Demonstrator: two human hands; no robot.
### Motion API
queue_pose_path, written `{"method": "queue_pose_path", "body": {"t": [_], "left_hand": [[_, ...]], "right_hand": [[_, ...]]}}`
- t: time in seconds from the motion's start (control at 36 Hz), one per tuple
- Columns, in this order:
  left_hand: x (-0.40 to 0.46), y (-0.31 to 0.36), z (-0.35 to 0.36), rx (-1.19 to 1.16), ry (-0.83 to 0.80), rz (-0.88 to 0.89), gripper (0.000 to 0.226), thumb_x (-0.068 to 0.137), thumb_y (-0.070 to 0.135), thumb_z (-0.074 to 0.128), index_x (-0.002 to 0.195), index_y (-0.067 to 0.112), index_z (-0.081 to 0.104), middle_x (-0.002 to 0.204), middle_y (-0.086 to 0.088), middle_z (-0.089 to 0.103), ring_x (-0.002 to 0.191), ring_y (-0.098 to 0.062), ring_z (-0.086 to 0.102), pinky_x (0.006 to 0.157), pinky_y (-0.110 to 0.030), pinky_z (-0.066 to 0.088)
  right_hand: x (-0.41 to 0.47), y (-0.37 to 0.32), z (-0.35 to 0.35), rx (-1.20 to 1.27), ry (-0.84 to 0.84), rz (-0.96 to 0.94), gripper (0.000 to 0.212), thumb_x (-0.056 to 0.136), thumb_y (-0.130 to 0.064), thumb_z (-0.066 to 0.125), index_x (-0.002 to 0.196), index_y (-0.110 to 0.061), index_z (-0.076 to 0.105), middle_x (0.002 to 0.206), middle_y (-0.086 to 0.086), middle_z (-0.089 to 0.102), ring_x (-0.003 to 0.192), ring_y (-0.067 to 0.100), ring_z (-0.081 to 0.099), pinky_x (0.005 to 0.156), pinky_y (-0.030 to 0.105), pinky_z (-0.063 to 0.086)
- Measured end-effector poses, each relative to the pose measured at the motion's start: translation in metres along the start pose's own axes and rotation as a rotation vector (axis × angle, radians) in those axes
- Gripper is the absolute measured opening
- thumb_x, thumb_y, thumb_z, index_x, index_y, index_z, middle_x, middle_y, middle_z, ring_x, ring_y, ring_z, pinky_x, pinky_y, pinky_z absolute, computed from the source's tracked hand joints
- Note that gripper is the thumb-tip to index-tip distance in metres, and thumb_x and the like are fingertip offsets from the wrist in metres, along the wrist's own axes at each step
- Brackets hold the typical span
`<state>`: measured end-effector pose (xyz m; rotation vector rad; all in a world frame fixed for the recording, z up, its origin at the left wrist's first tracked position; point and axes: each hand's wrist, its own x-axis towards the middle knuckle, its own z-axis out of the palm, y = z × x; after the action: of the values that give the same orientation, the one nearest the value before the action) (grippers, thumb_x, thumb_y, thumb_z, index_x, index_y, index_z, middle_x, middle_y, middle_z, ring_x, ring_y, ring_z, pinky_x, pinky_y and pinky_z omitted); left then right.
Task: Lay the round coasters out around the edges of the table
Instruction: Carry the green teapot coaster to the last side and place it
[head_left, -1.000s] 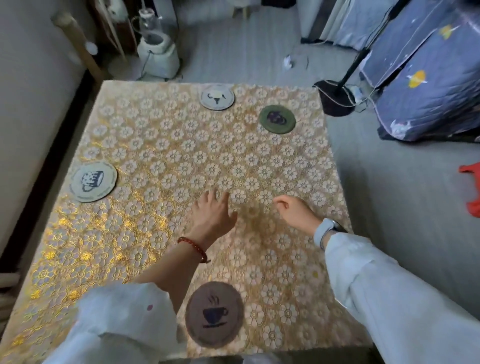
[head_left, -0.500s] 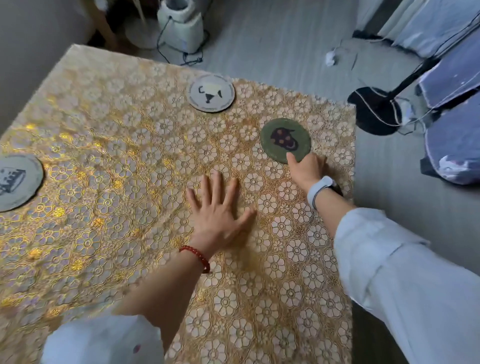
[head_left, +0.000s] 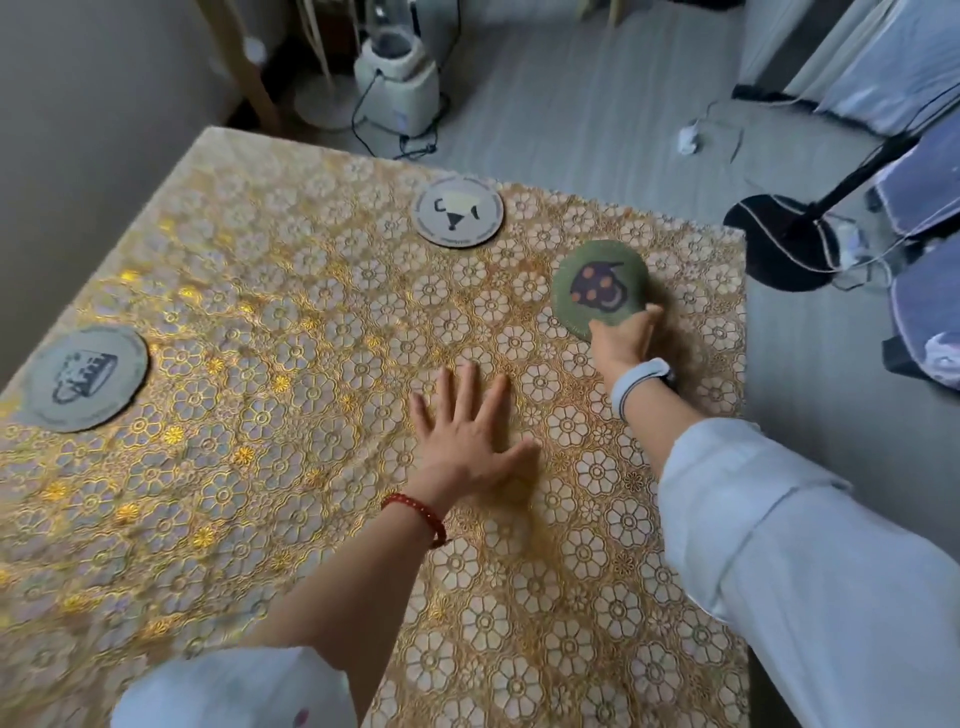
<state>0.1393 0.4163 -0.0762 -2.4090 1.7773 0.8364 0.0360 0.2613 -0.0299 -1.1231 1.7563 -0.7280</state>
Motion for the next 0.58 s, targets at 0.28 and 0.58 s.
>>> {"method": "queue_pose_path", "body": {"t": [0.28,0.58], "left_hand": [[-0.100,-0.011,-0.003,-0.200,0.227,-0.084,0.066,0.092,0.043,0.038,0.145,0.027,0.001,0.156,-0.010,-0.004,0.143,-0.029,-0.006,0.113,-0.046,-0.007],[-0.254,0.016,0.016,-0.234,0.157,-0.019,0.056,0.090,0.042,0.038,0.140,0.025,0.020,0.152,-0.007,0.021,0.139,-0.027,0.015,0.114,-0.053,0.010]], "right_hand": [[-0.106,0.009,-0.058,-0.304,-0.034,-0.559,0.020,0.092,-0.008,0.043,0.105,0.002,0.054,0.097,0.011,0.056,0.085,0.018,0.049,0.071,0.030,0.043],[-0.271,0.096,-0.159,-0.440,-0.167,-0.551,0.022,0.090,-0.012,0.050,0.110,-0.009,0.058,0.107,0.012,0.062,0.091,0.021,0.057,0.077,0.028,0.044]]}}
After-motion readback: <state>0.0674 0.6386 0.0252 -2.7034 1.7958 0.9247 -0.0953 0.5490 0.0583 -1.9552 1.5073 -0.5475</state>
